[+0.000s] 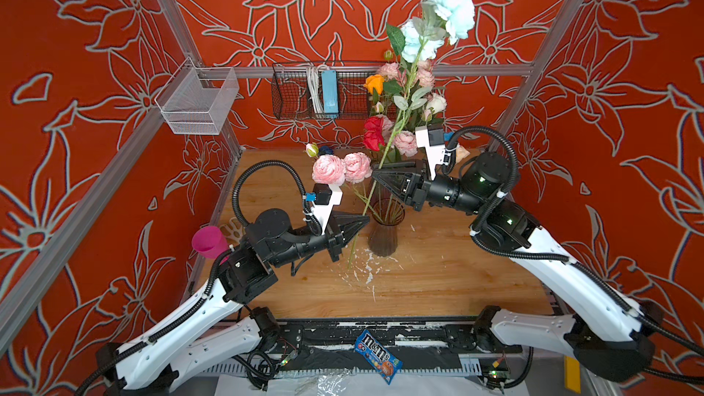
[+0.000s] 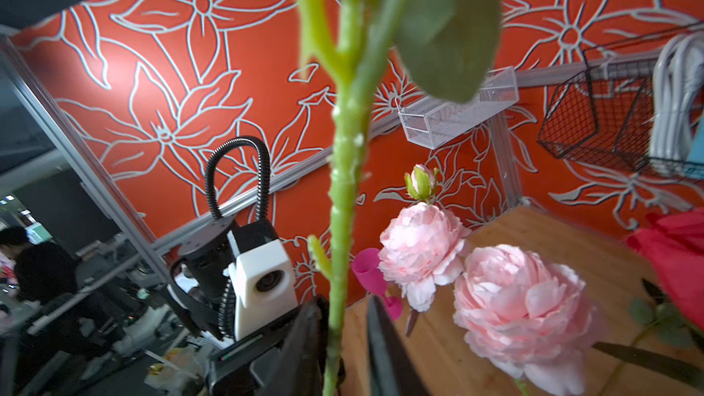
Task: Arrange flowers in a vase
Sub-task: Place the flower in the vase.
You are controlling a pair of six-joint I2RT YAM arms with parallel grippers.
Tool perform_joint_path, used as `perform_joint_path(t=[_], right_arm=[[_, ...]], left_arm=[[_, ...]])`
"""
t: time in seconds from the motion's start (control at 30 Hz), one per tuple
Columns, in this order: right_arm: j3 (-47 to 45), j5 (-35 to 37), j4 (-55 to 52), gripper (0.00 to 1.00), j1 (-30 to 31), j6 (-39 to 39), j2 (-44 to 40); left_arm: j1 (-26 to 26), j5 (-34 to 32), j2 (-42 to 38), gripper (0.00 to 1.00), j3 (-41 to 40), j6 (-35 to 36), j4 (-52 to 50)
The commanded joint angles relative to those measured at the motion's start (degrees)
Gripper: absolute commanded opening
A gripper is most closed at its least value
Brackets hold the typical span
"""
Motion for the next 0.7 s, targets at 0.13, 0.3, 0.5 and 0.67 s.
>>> perform_joint_path(t=[0.13, 0.3, 0.5, 0.67], right_arm=[[1.4, 0.5, 0.2, 0.00, 0.0, -1.1, -1.6], [0.6, 4.6, -3.6, 0.00, 0.0, -4.6, -4.1], [-0.1, 23.8, -11.2, 0.00, 0.0, -16.2, -10.1], [-3.3, 39.5, -7.3, 0.00, -0.1, -22.1, -11.9]], left_arm=[[-0.5, -1.7, 1.4, 0.15, 1.8, 0.7, 2.8], [-0.5, -3.2, 0.6, 0.66, 1.1, 1.1, 2.1], [-0.5, -14.5, -9.8, 0.79, -5.5, 0.1, -0.7], [-0.5, -26.6, -20.0, 0.82, -14.5, -4.6, -4.0]])
